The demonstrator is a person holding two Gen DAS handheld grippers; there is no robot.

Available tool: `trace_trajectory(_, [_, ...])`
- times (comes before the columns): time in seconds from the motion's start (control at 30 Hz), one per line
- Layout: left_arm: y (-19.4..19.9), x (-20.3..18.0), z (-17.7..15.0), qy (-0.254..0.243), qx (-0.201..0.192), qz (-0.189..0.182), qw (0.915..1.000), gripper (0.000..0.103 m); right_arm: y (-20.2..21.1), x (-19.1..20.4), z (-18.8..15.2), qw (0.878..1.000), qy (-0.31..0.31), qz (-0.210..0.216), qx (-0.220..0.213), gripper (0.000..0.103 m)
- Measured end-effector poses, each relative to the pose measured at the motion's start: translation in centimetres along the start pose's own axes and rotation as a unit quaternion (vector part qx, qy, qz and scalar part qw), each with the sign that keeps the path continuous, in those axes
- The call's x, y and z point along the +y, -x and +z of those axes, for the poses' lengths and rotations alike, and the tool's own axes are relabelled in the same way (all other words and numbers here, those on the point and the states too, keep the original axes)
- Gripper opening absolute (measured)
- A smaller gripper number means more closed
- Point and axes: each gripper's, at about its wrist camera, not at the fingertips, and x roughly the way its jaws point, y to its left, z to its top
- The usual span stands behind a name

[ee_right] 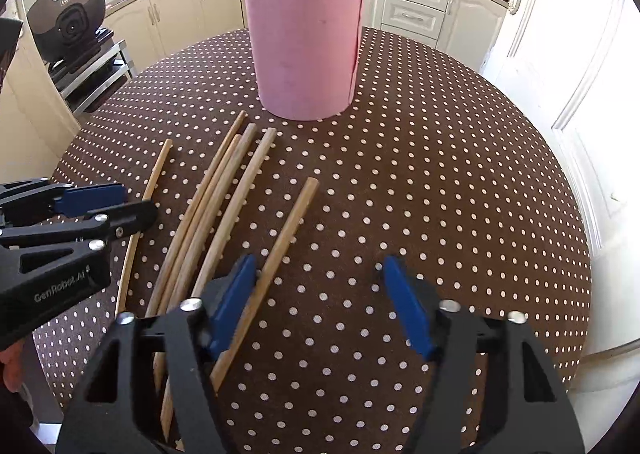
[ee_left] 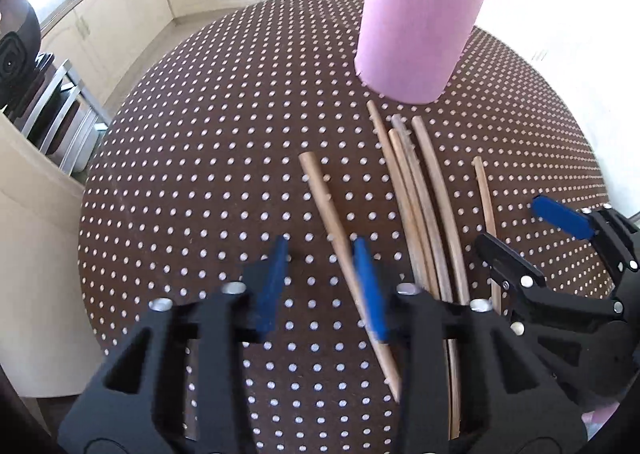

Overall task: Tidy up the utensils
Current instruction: 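Close the left gripper on one chopstick and lift it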

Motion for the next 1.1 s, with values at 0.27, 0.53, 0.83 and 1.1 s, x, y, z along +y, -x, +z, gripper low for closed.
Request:
trace_trajectory(0.27, [-0.1,2.8,-0.2,0.031,-0.006,-0.059,0.9978,0.022,0.2,0.3,0.2,0.999,0.003,0.021,0.025,0.037])
trace_trajectory(0.53, [0.0,5.7,-1.0,0.049,0.003,-0.076,0.9959,0.010,0.4,0.1,0.1,0.999,-0.019,0.020,0.036,0.011])
trace_trajectory(0.83, [2.6,5.9,-2.2,0.027,-0.046,-0.121,0.9912,0.006,0.7,-1.8,0.8,0.996,-0.070,0.047,0.018,0.004])
trace_trajectory(1.1, [6.0,4.6,-1.1,0.025,-0.095,-0.110,0.9891,0.006,2.5,-2.8,1.3,0.995,-0.089,0.052,-0.010,0.004])
